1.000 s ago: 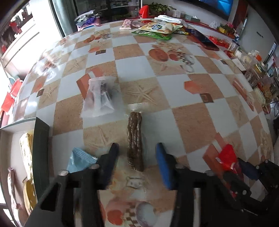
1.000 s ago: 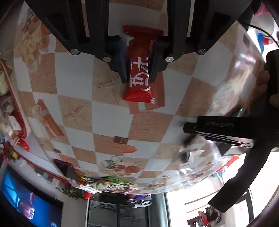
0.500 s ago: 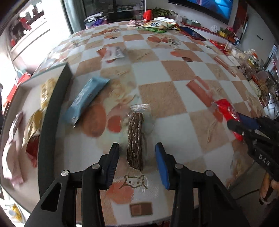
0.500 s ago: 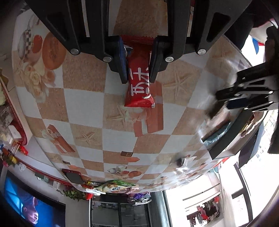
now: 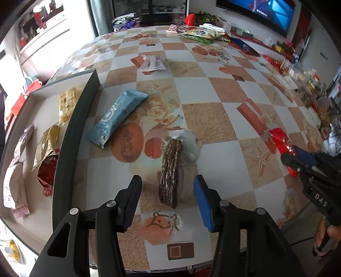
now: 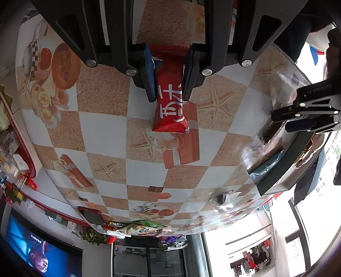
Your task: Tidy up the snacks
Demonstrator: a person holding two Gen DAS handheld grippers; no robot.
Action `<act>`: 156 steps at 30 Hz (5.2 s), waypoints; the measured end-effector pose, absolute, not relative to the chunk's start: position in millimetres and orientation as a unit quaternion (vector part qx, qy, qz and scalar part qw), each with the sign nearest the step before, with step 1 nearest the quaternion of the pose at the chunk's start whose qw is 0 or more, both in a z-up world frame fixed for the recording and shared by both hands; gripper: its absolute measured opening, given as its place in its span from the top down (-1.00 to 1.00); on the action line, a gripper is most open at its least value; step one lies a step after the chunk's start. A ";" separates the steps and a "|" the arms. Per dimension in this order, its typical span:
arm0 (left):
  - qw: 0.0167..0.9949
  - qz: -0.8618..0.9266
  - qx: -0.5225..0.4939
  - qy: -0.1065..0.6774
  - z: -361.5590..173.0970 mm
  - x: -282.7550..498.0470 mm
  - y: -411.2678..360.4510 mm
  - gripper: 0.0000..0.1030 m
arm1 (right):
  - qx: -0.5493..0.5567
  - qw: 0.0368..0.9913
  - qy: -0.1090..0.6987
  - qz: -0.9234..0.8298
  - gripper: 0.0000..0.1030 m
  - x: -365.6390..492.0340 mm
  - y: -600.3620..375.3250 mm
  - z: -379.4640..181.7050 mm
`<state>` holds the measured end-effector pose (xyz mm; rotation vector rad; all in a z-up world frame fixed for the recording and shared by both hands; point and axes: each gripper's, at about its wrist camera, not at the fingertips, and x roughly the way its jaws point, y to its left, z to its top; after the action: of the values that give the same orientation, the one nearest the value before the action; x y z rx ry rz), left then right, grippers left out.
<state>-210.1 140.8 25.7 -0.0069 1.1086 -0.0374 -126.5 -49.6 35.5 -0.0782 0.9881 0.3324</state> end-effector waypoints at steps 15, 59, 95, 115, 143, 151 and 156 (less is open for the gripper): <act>0.842 -0.011 0.007 0.540 19.0 -193.7 136.1 -0.26 | -0.040 0.866 0.472 0.157 0.49 -127.2 -50.1 35.5; 0.898 0.042 -0.077 0.431 97.9 -232.5 277.2 0.18 | -0.042 0.831 0.530 0.166 0.30 -103.3 -6.3 50.5; 0.883 0.114 -0.099 0.444 81.0 -234.5 358.5 0.18 | 0.051 0.776 0.517 0.358 0.57 -89.6 146.0 89.2; 0.900 0.097 -0.064 0.420 78.2 -247.2 335.6 -0.55 | 0.028 0.806 0.520 0.281 -0.95 -138.3 96.7 48.7; 0.900 -0.060 0.085 0.423 73.2 -251.7 206.4 -0.56 | -0.007 0.839 0.528 0.134 0.39 -108.0 -41.0 -0.4; 0.888 -0.083 0.143 0.429 69.6 -188.2 160.7 -0.56 | -0.037 0.860 0.504 0.077 0.39 -199.6 -133.9 -0.3; 0.866 -0.056 0.174 0.464 35.6 -134.3 148.8 -0.56 | -0.018 0.870 0.489 0.064 0.39 -237.4 -164.7 1.1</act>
<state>-134.3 148.8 35.6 0.3651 0.9726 -0.1170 -237.4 -164.7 1.1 -0.0369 1.0232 0.1349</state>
